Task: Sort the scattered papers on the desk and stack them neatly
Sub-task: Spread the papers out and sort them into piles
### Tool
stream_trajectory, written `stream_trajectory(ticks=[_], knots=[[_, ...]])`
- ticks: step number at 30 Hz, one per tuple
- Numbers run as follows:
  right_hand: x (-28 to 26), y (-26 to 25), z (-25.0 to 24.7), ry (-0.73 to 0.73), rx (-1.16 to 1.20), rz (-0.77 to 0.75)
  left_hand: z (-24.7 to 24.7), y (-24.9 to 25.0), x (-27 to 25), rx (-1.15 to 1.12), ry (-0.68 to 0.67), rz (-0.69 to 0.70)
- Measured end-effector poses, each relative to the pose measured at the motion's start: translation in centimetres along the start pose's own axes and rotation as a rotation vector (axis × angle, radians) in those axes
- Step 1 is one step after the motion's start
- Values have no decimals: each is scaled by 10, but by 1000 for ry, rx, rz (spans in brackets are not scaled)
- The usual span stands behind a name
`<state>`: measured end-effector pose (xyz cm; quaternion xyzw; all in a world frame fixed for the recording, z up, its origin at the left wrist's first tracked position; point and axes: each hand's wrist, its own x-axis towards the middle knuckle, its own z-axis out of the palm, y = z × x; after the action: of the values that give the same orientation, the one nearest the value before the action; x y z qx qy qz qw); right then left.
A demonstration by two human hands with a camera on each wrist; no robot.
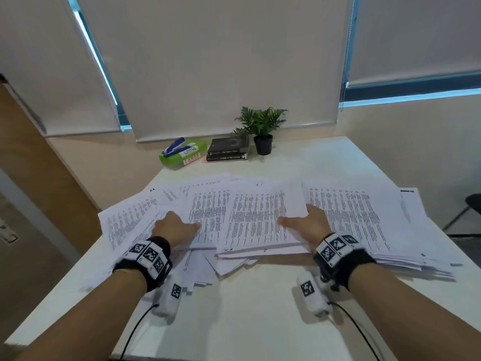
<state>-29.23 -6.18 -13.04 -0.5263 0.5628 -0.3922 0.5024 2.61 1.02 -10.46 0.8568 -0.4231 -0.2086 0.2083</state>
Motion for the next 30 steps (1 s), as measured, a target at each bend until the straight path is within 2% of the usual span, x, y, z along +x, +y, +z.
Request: stream_trajectory(ticks=[2, 5, 11, 16, 21, 24, 30], knots=[[0, 2, 3, -6, -75, -12, -1, -7, 5, 47, 24, -72], [2, 3, 4, -33, -116, -41, 5, -7, 10, 50, 74, -80], [-2, -2, 4, -90, -139, -16, 13, -1, 15, -23, 80, -114], [-6, -4, 1, -104, -154, -16, 15, 1, 14, 44, 110, -58], [-7, -6, 1, -93, -150, 40, 11, -1, 10, -61, 167, 3], [-4, -4, 2, -89, -140, 40, -1, 0, 10, -125, 255, 44], [1, 2, -3, -131, -58, -32, -47, 19, 1, -380, 521, 109]])
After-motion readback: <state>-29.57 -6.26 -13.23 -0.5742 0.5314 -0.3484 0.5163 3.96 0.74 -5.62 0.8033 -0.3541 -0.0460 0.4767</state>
